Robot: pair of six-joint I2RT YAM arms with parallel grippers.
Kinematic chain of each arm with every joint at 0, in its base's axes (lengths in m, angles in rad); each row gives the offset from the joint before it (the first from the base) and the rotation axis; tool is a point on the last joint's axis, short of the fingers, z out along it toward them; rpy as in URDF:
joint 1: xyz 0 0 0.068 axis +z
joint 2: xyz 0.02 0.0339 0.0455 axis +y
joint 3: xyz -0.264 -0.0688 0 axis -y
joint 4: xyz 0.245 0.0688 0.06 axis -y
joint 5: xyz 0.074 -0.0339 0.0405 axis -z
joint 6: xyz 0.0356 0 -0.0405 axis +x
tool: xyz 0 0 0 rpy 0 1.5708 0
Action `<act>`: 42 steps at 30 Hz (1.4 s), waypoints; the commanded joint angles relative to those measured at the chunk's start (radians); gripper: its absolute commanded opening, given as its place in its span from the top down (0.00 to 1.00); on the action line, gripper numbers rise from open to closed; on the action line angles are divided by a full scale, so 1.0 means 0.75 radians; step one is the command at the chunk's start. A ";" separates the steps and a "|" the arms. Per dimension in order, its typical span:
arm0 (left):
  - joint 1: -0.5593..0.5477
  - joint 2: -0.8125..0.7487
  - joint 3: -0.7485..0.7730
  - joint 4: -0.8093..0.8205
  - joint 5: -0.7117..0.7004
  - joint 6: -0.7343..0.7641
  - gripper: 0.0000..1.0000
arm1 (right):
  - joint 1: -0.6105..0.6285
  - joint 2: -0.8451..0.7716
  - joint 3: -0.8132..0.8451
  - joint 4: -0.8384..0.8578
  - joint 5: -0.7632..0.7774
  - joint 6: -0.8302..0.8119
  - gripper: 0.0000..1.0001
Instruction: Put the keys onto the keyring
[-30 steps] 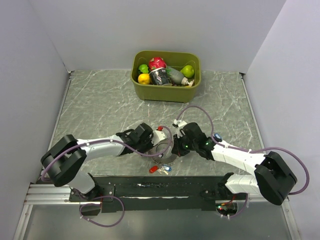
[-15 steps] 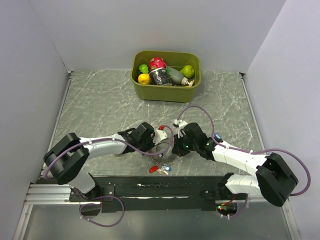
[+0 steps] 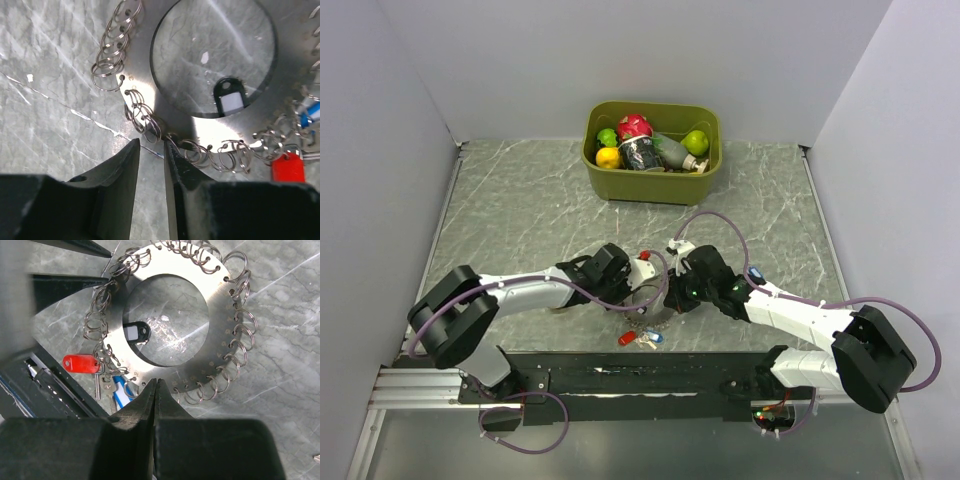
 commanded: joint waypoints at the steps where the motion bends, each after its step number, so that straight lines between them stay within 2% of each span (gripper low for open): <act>1: -0.001 -0.086 -0.007 0.050 0.093 0.016 0.67 | -0.008 -0.001 0.010 0.031 0.012 -0.021 1.00; 8: -0.003 -0.033 -0.021 0.128 0.104 -0.009 0.69 | -0.008 0.023 0.029 0.033 0.000 -0.025 1.00; 14: -0.003 0.074 0.034 0.091 0.055 -0.007 0.74 | -0.008 0.015 0.025 0.017 0.014 -0.031 1.00; 18: -0.003 0.074 0.034 0.081 0.032 -0.005 0.83 | -0.008 0.013 0.018 0.021 0.014 -0.029 1.00; 20: 0.001 0.072 0.032 0.079 0.028 -0.003 0.84 | -0.008 0.013 0.020 0.023 0.012 -0.029 1.00; 23: 0.015 0.056 0.048 0.052 0.057 0.006 0.99 | -0.008 0.005 0.029 0.015 0.012 -0.033 1.00; 28: 0.019 -0.028 0.050 0.050 0.032 -0.003 0.99 | -0.008 -0.052 0.031 0.015 0.012 -0.055 0.99; 32: 0.019 -0.163 0.034 0.052 0.040 -0.003 0.99 | -0.008 -0.158 -0.008 0.080 -0.037 -0.090 0.89; 36: 0.021 -0.288 0.020 0.048 0.091 -0.003 0.99 | -0.008 -0.320 -0.071 0.190 -0.090 -0.119 0.66; 38: 0.019 -0.357 0.009 0.056 0.122 -0.013 0.99 | -0.008 -0.418 -0.102 0.250 -0.131 -0.149 0.59; 39: 0.021 -0.378 0.007 0.058 0.161 -0.015 0.99 | -0.008 -0.475 -0.112 0.270 -0.149 -0.160 0.47; 42: 0.019 -0.458 -0.013 0.089 0.230 -0.017 0.99 | -0.010 -0.573 -0.151 0.370 -0.300 -0.241 0.38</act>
